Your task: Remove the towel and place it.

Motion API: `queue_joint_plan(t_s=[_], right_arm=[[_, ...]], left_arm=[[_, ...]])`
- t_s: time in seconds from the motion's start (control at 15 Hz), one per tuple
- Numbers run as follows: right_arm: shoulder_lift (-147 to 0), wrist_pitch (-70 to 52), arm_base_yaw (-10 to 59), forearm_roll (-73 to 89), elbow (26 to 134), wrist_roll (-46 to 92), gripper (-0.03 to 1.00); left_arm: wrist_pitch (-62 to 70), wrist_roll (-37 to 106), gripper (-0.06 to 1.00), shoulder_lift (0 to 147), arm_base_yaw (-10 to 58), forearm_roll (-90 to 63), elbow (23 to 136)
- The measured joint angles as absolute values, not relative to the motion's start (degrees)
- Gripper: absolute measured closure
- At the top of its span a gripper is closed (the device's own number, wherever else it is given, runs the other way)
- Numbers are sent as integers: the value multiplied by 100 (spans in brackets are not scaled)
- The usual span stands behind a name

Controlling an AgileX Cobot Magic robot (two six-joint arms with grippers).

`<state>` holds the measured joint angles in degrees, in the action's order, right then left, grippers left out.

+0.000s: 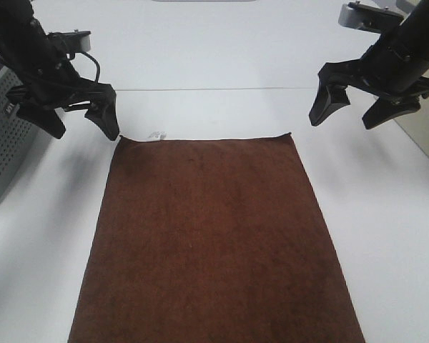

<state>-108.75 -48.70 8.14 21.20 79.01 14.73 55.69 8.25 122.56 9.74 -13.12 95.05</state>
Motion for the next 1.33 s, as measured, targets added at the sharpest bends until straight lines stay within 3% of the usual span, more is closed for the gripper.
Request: queue_joint_plan(t_s=[0.67, 1.33], right_arm=[[-13562, -5529, 785, 2206, 10600, 1576, 9], [-13986, -5535, 527, 3071, 10909, 2229, 9]], left_arm=[[4761, 1392, 4, 13528, 957, -1742, 10296], [4790, 1805, 4, 13688, 957, -2298, 10336]])
